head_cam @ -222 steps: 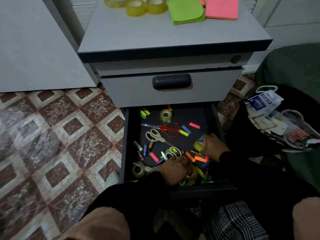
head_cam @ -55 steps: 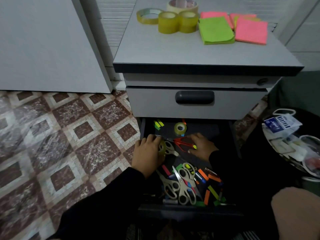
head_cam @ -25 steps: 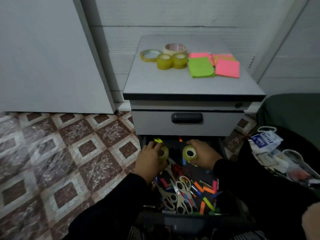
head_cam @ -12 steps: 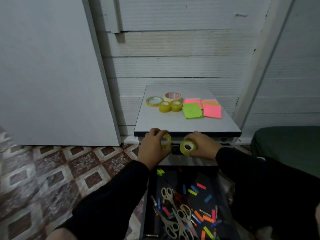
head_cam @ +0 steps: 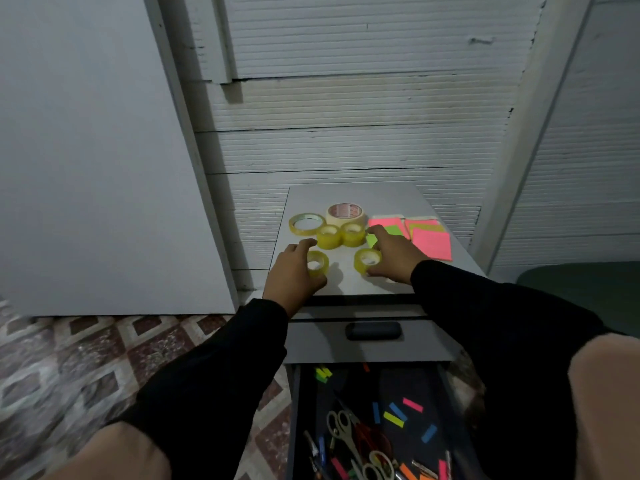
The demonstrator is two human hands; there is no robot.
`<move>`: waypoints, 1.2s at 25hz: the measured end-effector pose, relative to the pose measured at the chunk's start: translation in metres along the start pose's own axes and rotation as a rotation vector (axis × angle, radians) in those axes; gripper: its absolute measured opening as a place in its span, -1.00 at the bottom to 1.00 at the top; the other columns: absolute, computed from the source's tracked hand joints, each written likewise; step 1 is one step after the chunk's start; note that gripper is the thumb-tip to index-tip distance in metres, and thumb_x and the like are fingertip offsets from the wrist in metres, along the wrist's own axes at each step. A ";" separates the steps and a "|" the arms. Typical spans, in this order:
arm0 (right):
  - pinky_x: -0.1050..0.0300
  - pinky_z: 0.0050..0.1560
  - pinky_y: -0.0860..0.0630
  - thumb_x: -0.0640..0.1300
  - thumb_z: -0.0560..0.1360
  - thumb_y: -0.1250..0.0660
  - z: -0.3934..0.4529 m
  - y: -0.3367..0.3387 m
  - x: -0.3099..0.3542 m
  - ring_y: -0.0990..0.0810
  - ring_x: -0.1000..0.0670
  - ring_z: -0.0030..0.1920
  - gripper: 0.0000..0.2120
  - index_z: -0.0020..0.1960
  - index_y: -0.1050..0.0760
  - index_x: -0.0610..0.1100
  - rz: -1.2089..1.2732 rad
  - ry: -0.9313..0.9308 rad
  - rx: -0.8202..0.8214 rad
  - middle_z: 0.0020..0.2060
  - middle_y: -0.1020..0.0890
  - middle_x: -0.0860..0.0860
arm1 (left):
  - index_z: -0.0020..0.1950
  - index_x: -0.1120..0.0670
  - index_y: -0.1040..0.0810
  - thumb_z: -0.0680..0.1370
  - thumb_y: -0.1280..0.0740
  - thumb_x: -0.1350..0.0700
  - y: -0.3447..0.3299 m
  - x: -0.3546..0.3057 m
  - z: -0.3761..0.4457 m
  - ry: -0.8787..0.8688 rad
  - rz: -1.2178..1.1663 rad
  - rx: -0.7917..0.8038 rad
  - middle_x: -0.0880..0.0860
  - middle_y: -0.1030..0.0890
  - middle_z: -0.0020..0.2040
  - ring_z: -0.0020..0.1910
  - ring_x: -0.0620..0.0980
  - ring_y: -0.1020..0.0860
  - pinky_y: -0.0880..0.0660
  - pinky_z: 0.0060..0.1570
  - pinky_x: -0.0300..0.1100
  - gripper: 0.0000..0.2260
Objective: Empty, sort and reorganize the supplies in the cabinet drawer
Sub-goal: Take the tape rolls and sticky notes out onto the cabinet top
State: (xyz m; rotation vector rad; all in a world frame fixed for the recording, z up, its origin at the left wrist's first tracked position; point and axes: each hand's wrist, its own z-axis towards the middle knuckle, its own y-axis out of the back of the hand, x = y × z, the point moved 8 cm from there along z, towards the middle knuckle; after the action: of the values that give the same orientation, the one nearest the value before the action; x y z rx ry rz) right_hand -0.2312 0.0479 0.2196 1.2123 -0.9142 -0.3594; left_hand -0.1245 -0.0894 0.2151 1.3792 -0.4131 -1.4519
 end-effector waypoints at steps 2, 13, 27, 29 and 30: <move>0.04 0.06 -0.48 -0.18 0.40 -0.43 0.015 -0.004 -0.003 -0.53 -0.19 0.13 -0.28 0.45 -0.14 -0.15 0.000 -0.027 -0.011 0.15 -0.54 -0.21 | 0.40 0.07 -0.33 0.43 -0.40 0.15 -0.004 0.004 0.011 0.002 -0.031 -0.005 0.14 -0.40 0.32 0.22 0.12 -0.45 -0.40 0.13 -0.14 -0.44; -0.01 0.06 -0.50 -0.18 0.35 -0.44 0.063 -0.028 -0.021 -0.53 -0.21 0.13 -0.37 0.34 -0.24 -0.18 0.028 -0.025 -0.132 0.13 -0.54 -0.19 | 0.46 0.12 -0.21 0.46 -0.41 0.13 -0.036 0.006 0.048 0.005 -0.099 0.025 0.13 -0.27 0.41 0.32 0.10 -0.38 -0.37 0.17 -0.15 -0.36; -0.11 0.26 -0.36 -0.12 0.33 -0.50 0.060 -0.027 -0.034 -0.38 -0.20 0.29 -0.24 0.42 -0.21 -0.18 0.032 -0.030 -0.237 0.29 -0.40 -0.16 | 0.44 0.15 -0.22 0.44 -0.42 0.18 -0.057 0.011 0.072 0.031 -0.092 -0.024 0.17 -0.27 0.39 0.23 0.21 -0.45 -0.41 0.11 -0.03 -0.37; -0.09 0.26 -0.36 -0.11 0.33 -0.50 0.051 -0.025 -0.035 -0.38 -0.19 0.29 -0.25 0.42 -0.23 -0.17 0.028 -0.024 -0.229 0.28 -0.41 -0.16 | 0.45 0.15 -0.21 0.40 -0.47 0.16 -0.054 0.012 0.067 0.036 -0.090 -0.016 0.18 -0.27 0.40 0.27 0.21 -0.41 -0.39 0.16 -0.03 -0.31; -0.07 0.26 -0.37 -0.11 0.34 -0.50 0.045 -0.024 -0.036 -0.39 -0.18 0.30 -0.25 0.42 -0.23 -0.17 0.025 -0.018 -0.224 0.29 -0.41 -0.16 | 0.45 0.14 -0.21 0.39 -0.48 0.15 -0.052 0.013 0.062 0.035 -0.082 -0.016 0.17 -0.27 0.40 0.30 0.20 -0.39 -0.38 0.18 -0.02 -0.29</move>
State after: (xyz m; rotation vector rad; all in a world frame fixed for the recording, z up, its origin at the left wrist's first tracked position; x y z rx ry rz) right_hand -0.2821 0.0346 0.1855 0.9927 -0.8795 -0.4412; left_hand -0.1989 -0.1039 0.1838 1.4209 -0.3250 -1.4928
